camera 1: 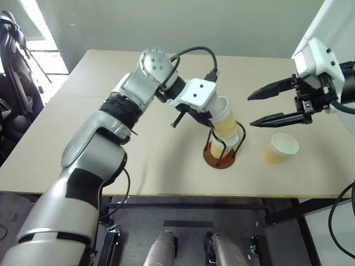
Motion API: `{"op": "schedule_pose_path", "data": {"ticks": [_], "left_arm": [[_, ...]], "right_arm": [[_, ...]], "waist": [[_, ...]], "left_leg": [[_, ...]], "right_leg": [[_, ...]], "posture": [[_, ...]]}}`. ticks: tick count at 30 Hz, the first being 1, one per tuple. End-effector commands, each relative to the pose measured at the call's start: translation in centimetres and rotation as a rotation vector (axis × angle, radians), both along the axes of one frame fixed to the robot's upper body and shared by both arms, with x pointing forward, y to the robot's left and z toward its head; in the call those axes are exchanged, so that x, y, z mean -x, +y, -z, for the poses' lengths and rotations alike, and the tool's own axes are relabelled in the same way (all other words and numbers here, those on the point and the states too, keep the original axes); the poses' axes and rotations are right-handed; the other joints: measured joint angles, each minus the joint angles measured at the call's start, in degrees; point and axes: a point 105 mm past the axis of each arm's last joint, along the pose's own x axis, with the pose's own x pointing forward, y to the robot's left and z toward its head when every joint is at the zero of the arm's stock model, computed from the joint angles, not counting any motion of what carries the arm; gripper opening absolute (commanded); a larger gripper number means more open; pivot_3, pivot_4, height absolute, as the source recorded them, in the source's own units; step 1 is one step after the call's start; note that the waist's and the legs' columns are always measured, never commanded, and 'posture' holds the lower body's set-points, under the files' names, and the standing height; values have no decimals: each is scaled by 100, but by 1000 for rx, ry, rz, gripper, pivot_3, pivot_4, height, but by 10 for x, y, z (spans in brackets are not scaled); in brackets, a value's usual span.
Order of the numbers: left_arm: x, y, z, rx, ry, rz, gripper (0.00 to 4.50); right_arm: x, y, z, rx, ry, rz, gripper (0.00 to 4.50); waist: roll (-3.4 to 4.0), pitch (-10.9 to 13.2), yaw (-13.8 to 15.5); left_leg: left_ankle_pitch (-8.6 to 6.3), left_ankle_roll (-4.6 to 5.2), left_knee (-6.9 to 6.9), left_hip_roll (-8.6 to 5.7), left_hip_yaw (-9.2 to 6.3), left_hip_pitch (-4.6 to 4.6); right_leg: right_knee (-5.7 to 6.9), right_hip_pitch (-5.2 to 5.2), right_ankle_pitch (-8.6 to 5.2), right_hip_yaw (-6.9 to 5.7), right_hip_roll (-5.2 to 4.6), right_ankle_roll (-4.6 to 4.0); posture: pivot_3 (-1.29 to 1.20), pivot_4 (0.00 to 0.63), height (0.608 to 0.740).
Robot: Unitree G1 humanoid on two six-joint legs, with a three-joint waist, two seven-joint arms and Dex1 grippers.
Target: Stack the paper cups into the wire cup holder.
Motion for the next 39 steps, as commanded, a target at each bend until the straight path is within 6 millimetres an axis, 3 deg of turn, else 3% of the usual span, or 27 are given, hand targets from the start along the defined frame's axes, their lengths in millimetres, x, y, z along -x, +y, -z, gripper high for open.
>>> {"op": "schedule_pose_path", "data": {"ticks": [1, 14, 17, 27, 28, 33, 39], "left_arm": [[-1, -2, -13, -10, -73, 36, 24], [-3, -10, -18, -43, -112, 49, 24], [-2, -10, -22, -72, -123, 51, 632], [5, -14, -39, -117, -129, 61, 4281], [5, -14, -41, -120, -134, 60, 4469], [5, -20, -51, -79, -145, 63, 4469], [9, -26, -90, 228, 61, -15, 4469]], "right_arm": [[5, -3, -12, -16, -48, 6, 3028], [2, -7, -12, -14, -43, 28, 3028], [2, -8, -13, -14, -40, 32, 3028], [4, -9, -12, -27, -28, 49, 3028], [4, -10, -11, -28, -28, 54, 3028], [-1, -13, -10, -29, -42, 80, 3028], [-16, -32, 18, 33, -35, 155, 3028]], "waist": [[0, 0, 2], [0, 0, 19], [0, 0, 30], [0, 0, 60], [0, 0, 61], [1, 1, 69], [5, 3, 82]], "left_leg": [[0, 0, 0, 0, 0, -1], [-5, 8, -2, -1, 1, -11], [-6, 9, -2, -1, 1, -12], [-9, 13, -1, -3, 2, -16], [-9, 13, 0, -4, 2, -17], [-8, 13, 2, -5, 3, -20], [-16, 26, 20, -8, 7, -35]], "right_leg": [[-2, 0, 0, 0, 0, 1], [-20, -1, 5, 0, 0, 9], [-23, -1, 6, 0, -1, 10], [-27, -2, 8, 0, -3, 13], [-27, -2, 8, 1, -4, 13], [-27, -3, 9, 1, -5, 16], [-34, -6, 16, 5, -7, 28]], "posture": [[0, 150, 740], [0, 150, 740], [0, 150, 740], [0, 150, 740], [0, 150, 740], [0, 150, 740], [0, 150, 740]]}}
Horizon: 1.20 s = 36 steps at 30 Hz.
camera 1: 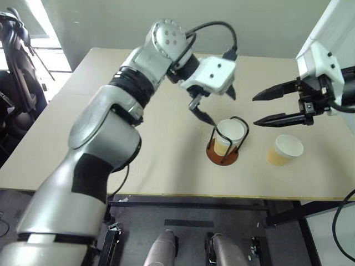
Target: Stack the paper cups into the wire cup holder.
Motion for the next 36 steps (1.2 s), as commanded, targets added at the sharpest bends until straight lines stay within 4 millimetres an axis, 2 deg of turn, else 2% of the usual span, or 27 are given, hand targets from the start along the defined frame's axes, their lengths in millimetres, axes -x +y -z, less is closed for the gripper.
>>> {"op": "schedule_pose_path", "data": {"ticks": [1, 2, 6, 8, 12, 16, 22, 30, 36], "left_arm": [[7, 6, -37, 173, 99, -15, 4469], [6, 7, -41, 197, 116, -22, 4469], [6, 39, -54, 307, 255, -101, 4469], [8, 47, -53, 305, 272, -117, 4469], [27, 80, -42, 272, 374, -157, 4469], [38, 98, -33, 250, 420, -199, 4469], [48, 118, -26, 270, 472, -259, 4469], [48, 134, -21, 334, 463, -358, 4469], [46, 144, -14, 343, 444, -412, 4469]], "right_arm": [[-6, -15, 3, 29, -39, 57, 3028], [-7, -18, 6, 37, -36, 66, 3028], [-17, -45, 30, 152, -11, 138, 3028], [-21, -54, 35, 203, -26, 156, 3028], [-27, -82, 52, 365, -22, 186, 3028], [-26, -93, 62, 421, 14, 170, 3028], [-28, -100, 75, 483, 44, 138, 3028], [-36, -97, 95, 564, 53, 78, 3028], [-50, -93, 109, 631, 24, 54, 3028]], "waist": [[4, 2, -6], [5, 3, -5], [7, 3, -21], [11, 2, -40], [15, 0, -61], [16, 1, -45], [17, 1, -82], [18, 1, -184], [18, 2, -242]], "left_leg": [[0, 1, 0, -1, 6, 1], [0, 1, -1, -2, 10, 1], [1, 2, -2, 1, 16, 1], [2, 2, -4, 3, 23, 6], [10, 5, -1, 5, 33, 9], [48, -48, 6, 6, 42, 7], [28, 15, 4, -1, 57, 29], [43, 17, -21, 0, 62, 87], [59, 13, -28, 4, 63, 93]], "right_leg": [[0, 0, 0, 4, 0, 2], [1, -2, 1, 5, 1, 3], [2, -7, 2, 10, 2, 6], [2, -7, 2, 14, 5, 6], [7, -8, 5, 18, 5, 11], [8, -10, 9, 21, 4, 15], [10, 3, 15, 37, -8, 9], [10, 41, 9, 52, -5, -38], [9, 40, 21, 61, 2, -67]], "posture": [[0, 150, 740], [0, 150, 740], [0, 150, 740], [0, 150, 740], [0, 150, 740], [0, 150, 740], [0, 150, 740], [0, 150, 740], [0, 150, 740]]}}
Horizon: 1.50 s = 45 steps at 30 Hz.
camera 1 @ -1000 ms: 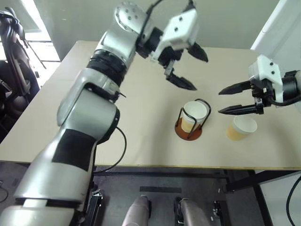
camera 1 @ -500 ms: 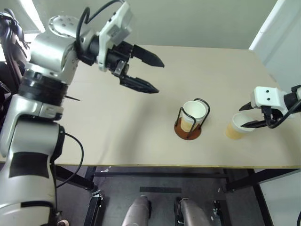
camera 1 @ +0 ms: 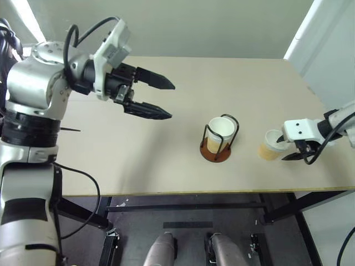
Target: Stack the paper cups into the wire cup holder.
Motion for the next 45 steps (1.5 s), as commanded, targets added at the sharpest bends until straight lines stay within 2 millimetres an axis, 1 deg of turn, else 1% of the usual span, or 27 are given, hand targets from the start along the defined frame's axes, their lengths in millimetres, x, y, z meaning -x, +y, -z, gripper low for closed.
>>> {"op": "schedule_pose_path", "data": {"ticks": [1, 3, 6, 10, 13, 19, 20, 22, 25, 28, 31, 32, 35, 39, 42, 45], "left_arm": [[5, 5, -10, 2, -64, -21, 4469], [5, 6, -10, 2, -65, -22, 4469], [-1, 22, 1, -20, -63, -79, 4500], [-5, 38, 14, -79, -63, -112, 4500], [-7, 47, 21, -124, -65, -124, 4500], [-12, 57, 31, -164, -41, -152, 4500], [-12, 58, 32, -166, -39, -153, 4500], [-13, 59, 33, -168, -36, -155, 4500], [-14, 58, 35, -170, -31, -151, 4500], [-13, 57, 37, -171, -25, -141, 4500], [-14, 53, 39, -170, -15, -127, 4500], [-15, 52, 40, -169, -13, -123, 4500], [-16, 48, 41, -164, -10, -112, 4500], [-16, 45, 42, -163, -5, -101, 4500], [-16, 43, 41, -160, -5, -95, 4500], [-16, 41, 41, -156, -5, -90, 4500]], "right_arm": [[-9, 1, -6, 31, -52, -17, 3028], [-10, 1, -5, 33, -54, -20, 3028], [-13, 8, -4, 39, -40, -46, 2456], [-12, 14, -7, 28, -25, -61, 1164], [-11, 17, -10, 19, -18, -69, 51], [-4, 31, -20, -27, 0, -102, 51], [-2, 36, -26, -47, -8, -109, 51], [1, 48, -43, -98, -36, -129, 51], [6, 70, -77, -196, -85, -160, 51], [16, 90, -107, -276, -119, -205, 51], [26, 109, -134, -327, -156, -258, 51], [29, 114, -139, -338, -163, -273, 51], [36, 126, -147, -345, -172, -315, 51], [41, 135, -149, -346, -173, -351, 51], [44, 138, -143, -338, -151, -365, 51], [44, 142, -131, -316, -127, -380, 51]], "waist": [[0, 0, -4], [1, 1, 7], [3, 0, -19], [4, 0, -45], [4, 0, -39], [5, 1, -38], [5, 1, -37], [6, 1, -37], [7, 2, -50], [6, 1, -52], [6, 2, -47], [6, 2, -48], [6, 1, -47], [6, 1, -47], [6, 1, -47], [6, 1, -48]], "left_leg": [[3, 1, 0, 0, 0, 0], [5, 2, 0, 0, 0, -2], [5, 2, -6, -1, 5, -1], [4, 1, -13, 3, 5, -2], [2, -3, -15, 3, 5, -6], [-5, -11, -17, 2, 6, -8], [-5, -12, -20, 2, 6, -10], [-5, -13, -25, 2, 5, -12], [-4, -15, -39, 2, 15, -17], [1, -23, -64, 2, 19, -15], [4, -28, -89, 2, 21, -14], [4, -29, -98, 2, 22, -14], [4, -31, -115, 5, 23, -14], [3, -33, -118, 9, 26, -17], [3, -33, -118, 9, 26, -24], [3, -33, -116, 10, 27, -24]], "right_leg": [[-1, -1, 3, 0, 0, -2], [-1, -2, 5, 0, 0, -3], [-4, -3, 5, 7, 0, -4], [-3, -12, 3, 9, 4, -8], [-6, -15, 1, 9, 4, -13], [-6, -20, -3, 12, 4, -20], [-6, -22, -4, 13, 5, -21], [-6, -26, -7, 13, 5, -25], [-5, -40, -8, 24, 7, -27], [-8, -50, -14, 33, 10, -36], [-9, -60, -20, 34, 9, -47], [-9, -65, -22, 36, 9, -50], [-4, -77, -30, 35, 10, -60], [-4, -83, -33, 35, 12, -63], [-4, -89, -32, 35, 12, -62], [-2, -89, -32, 35, 12, -62]], "posture": [[0, 150, 740], [0, 150, 740], [0, 150, 740], [0, 150, 740], [0, 150, 740], [0, 150, 740], [0, 150, 740], [0, 150, 740], [0, 150, 740], [0, 150, 740], [0, 150, 740], [0, 150, 740], [0, 150, 740], [0, 150, 740], [0, 150, 740], [0, 150, 740]]}}
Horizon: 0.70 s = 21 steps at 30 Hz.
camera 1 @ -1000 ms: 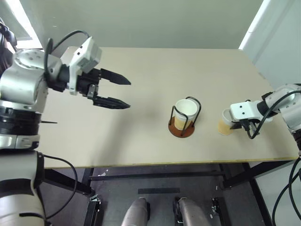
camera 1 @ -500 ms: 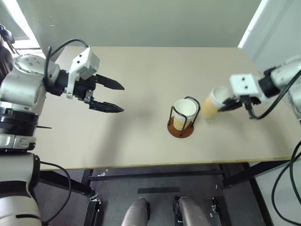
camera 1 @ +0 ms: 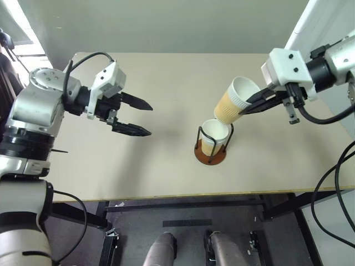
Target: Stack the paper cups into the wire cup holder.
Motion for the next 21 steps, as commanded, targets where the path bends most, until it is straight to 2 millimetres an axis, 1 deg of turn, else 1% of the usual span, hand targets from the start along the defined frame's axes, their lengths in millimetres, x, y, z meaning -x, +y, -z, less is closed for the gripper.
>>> {"op": "schedule_pose_path", "data": {"ticks": [1, 4, 12, 15, 21], "left_arm": [[6, -5, -12, 9, -22, 55, 4500], [7, -5, -11, 11, -20, 56, 4500], [10, -5, -11, 12, -18, 57, 4500], [11, -4, -12, 12, -19, 53, 4500], [12, -4, -12, 16, -19, 49, 4500]], "right_arm": [[3, 4, 5, 37, -31, -36, 51], [-3, 5, 13, 65, -38, -43, 51], [-20, 13, 18, 93, -76, -70, 51], [-22, 15, 20, 100, -73, -82, 51], [-19, 15, 30, 129, -45, -106, 51]], "waist": [[0, 0, -2], [0, 0, -5], [0, 0, -7], [0, 0, -6], [0, 0, -6]], "left_leg": [[0, 0, 1, 0, 0, 0], [0, 1, 8, 0, 0, 2], [5, 2, 13, 1, 1, 6], [5, 1, 12, 1, 1, 5], [5, 1, 9, 1, 3, 4]], "right_leg": [[1, 0, 0, 0, 0, 0], [7, 1, 2, 0, 0, 3], [18, 1, 6, 1, 1, 5], [16, 1, 6, 0, 0, 5], [11, 1, 6, 1, 1, 5]], "posture": [[0, 150, 740], [0, 150, 740], [0, 150, 740], [0, 150, 740], [0, 150, 740]]}}
